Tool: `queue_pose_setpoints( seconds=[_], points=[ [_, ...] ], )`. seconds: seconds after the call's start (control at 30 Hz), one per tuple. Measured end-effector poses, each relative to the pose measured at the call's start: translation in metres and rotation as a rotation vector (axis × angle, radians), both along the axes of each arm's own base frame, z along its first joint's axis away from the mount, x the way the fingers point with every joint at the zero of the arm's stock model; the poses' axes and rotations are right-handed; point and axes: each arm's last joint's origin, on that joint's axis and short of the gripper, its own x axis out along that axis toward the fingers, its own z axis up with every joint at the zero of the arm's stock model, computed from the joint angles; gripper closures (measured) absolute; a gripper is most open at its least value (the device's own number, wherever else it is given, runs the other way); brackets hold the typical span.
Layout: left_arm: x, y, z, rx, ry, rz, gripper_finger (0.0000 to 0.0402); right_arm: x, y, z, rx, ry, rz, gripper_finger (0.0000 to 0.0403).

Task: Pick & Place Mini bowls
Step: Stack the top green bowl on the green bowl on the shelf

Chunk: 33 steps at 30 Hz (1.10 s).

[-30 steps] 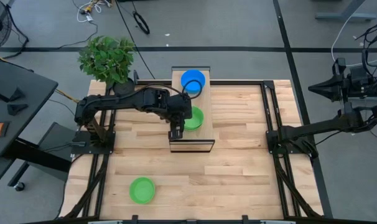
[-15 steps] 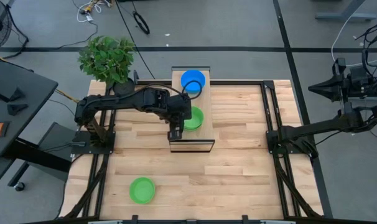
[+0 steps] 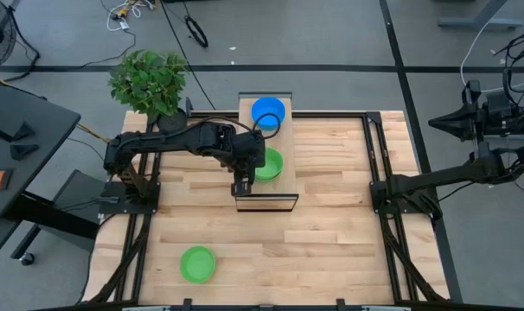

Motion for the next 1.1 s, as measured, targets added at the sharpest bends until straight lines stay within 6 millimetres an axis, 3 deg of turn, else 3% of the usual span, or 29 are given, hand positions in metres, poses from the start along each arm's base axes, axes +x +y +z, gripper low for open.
queue_pose_setpoints(
  seconds=[0.7,0.87,1.1],
  points=[
    [0.01,0.002,0.006,0.103,-0.118,0.011,0.0401,0.0,0.0,0.0,0.0,0.0,0.0,0.0396],
    [0.017,0.008,-0.009,0.084,-0.048,0.028,0.0401,0.0,0.0,0.0,0.0,0.0,0.0,0.0396],
    [0.021,0.007,-0.01,0.093,-0.068,0.024,0.0401,0.0,0.0,0.0,0.0,0.0,0.0,0.0396]
  ],
)
